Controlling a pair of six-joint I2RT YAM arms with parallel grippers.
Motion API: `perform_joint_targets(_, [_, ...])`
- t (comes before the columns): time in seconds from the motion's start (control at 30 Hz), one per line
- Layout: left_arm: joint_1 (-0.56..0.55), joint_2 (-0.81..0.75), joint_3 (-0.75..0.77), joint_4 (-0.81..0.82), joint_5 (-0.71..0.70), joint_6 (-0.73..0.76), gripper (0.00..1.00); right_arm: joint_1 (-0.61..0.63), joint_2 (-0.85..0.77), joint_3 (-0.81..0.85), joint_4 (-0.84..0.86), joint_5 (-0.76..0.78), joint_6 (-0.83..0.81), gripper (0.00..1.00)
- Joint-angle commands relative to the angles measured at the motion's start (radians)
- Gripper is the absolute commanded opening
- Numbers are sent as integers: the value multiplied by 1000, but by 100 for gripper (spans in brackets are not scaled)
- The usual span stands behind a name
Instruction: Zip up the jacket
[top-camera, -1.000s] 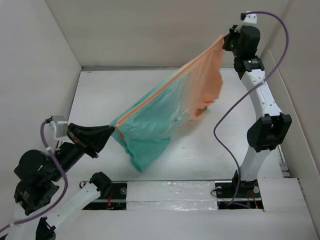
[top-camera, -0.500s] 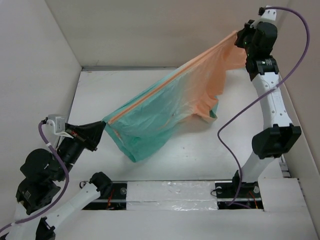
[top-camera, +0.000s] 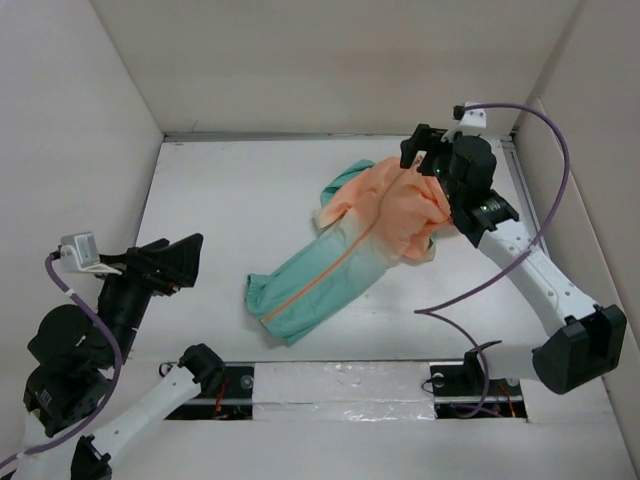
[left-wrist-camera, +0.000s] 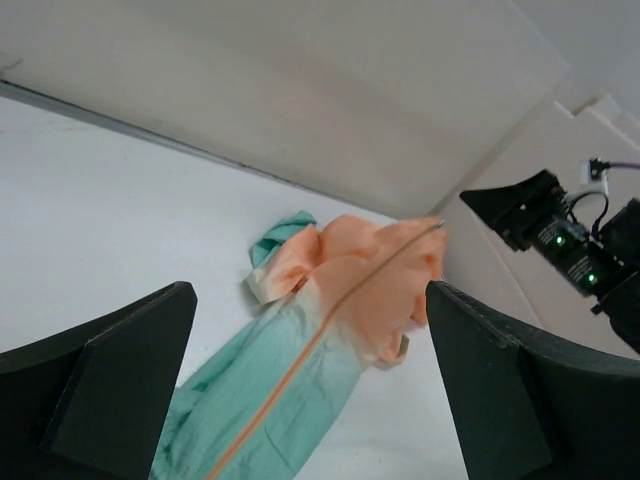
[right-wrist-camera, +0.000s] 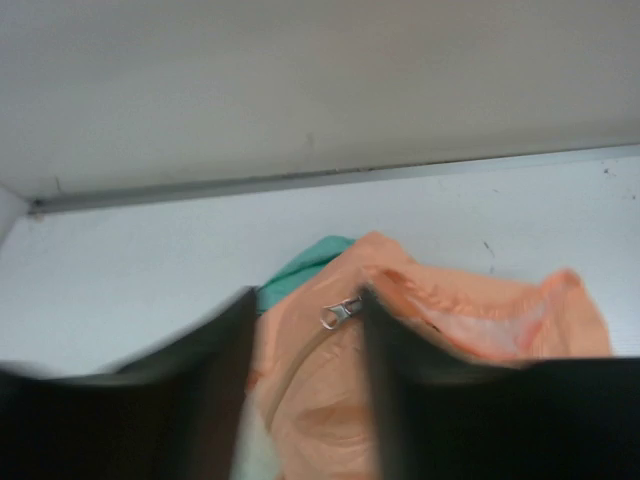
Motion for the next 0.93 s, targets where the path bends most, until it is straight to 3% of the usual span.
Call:
perform_joint_targets(0.0, [0,-34,36,62,-42,-29,99,2,-107,13,39,44,-19,100])
perform_joint_targets(0.07, [0,-45,19,97,1,-31,99,25,-156,40,-70,27,-30,100])
perform_joint_targets(0.3, [0,-3,-27,148,67,-43,99,128,-556,-130,-125,-7,-50,100])
perform_joint_targets(0.43, [0,3,10,137,47,-34,99,151,-846,-174,-289,93,-31,100])
perform_joint_targets(0.57, [0,-54,1,203,31,-20,99,151,-1041,-167,-351,190,-28,100])
perform_joint_targets(0.7, [0,-111,-73,268,34,-21,99,160,-1103,-186,-369,248,-39,100])
perform_joint_targets(0.9, [0,-65,-90,274,80,-23,99,196,-1007,-143,-415,231,-51,100])
